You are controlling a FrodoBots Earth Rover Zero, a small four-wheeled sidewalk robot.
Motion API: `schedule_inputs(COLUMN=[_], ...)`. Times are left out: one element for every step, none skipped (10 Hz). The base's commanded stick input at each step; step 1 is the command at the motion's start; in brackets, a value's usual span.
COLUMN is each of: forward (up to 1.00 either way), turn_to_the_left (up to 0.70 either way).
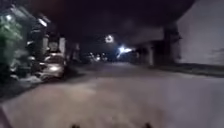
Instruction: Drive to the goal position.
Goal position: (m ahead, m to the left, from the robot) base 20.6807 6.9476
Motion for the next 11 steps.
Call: schedule_inputs(forward=[0.85,0.85,0.85,0.85,0.85,0.85,0.85,0.85,0.85,0.85,0.85], turn_to_the_left=[0.34,0.22,0.04,0.00,0.00,0.00,0.00,0.00,0.00,0.00,0.00])
